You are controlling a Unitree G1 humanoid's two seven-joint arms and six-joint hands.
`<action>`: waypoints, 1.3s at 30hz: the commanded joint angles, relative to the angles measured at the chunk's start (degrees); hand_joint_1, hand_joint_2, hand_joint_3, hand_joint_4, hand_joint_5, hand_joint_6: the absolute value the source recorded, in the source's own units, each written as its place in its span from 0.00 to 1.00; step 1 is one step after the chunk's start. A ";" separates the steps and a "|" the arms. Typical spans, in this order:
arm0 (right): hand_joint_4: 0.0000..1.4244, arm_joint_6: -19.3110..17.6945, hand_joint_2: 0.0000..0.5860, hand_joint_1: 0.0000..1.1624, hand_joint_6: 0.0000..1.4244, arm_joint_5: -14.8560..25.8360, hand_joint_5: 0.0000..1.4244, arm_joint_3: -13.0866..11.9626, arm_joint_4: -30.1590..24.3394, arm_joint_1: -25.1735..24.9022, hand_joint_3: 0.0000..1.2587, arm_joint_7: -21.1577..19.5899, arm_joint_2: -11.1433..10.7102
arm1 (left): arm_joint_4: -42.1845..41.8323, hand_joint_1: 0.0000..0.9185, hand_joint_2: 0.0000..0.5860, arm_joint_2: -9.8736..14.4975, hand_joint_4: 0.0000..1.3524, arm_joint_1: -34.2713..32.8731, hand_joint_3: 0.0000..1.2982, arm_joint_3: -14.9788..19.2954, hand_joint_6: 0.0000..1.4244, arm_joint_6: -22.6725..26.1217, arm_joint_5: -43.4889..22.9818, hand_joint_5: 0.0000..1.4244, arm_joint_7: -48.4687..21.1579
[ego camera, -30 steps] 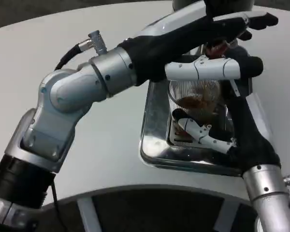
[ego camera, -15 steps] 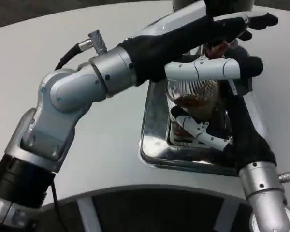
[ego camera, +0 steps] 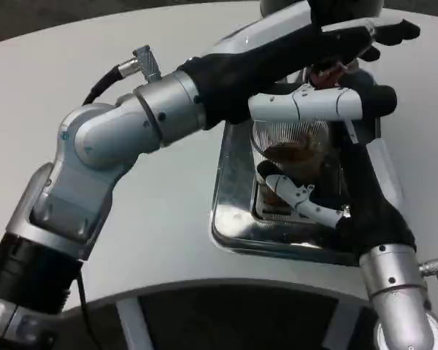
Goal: Grasp the cup under the faucet to collect the drink, then remove the cup.
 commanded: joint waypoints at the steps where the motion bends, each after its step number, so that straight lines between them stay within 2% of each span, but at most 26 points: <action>1: 0.08 1.70 0.41 0.64 0.12 -0.99 0.13 0.85 -0.56 0.89 0.03 -0.80 0.69 | -0.43 0.00 0.13 0.86 0.06 1.33 0.11 -0.89 0.13 0.77 0.59 0.11 -2.09; 8: 0.12 2.87 0.41 0.64 0.15 -2.35 0.16 1.44 -0.95 0.82 0.06 -1.97 1.04 | -0.81 0.00 0.13 0.84 0.06 1.37 0.11 -0.90 0.13 0.96 0.54 0.11 -2.06; 14: 0.18 3.51 0.41 0.64 0.19 -3.21 0.21 1.79 -0.90 0.64 0.14 -2.89 1.60 | -0.86 0.00 0.14 0.71 0.07 1.47 0.11 -0.86 0.13 0.99 0.50 0.11 -1.91; 19: 0.20 3.25 0.41 0.64 0.20 -3.34 0.22 1.90 -0.42 0.31 0.17 -4.08 1.86 | -0.88 0.00 0.14 0.62 0.07 1.64 0.11 -0.78 0.13 0.90 0.47 0.11 -1.69; 33: 0.29 -1.53 0.42 0.67 0.29 -1.42 0.31 0.88 2.02 0.50 0.29 -9.23 3.25 | -1.95 0.00 0.14 -0.40 0.09 3.09 0.12 1.06 0.15 -0.17 -0.98 0.13 0.31; 39: 0.30 -2.95 0.42 0.67 0.30 -1.40 0.32 0.41 2.51 0.78 0.32 -10.50 3.38 | -1.92 0.00 0.14 -1.00 0.10 3.26 0.12 1.88 0.16 -0.80 -1.71 0.14 0.98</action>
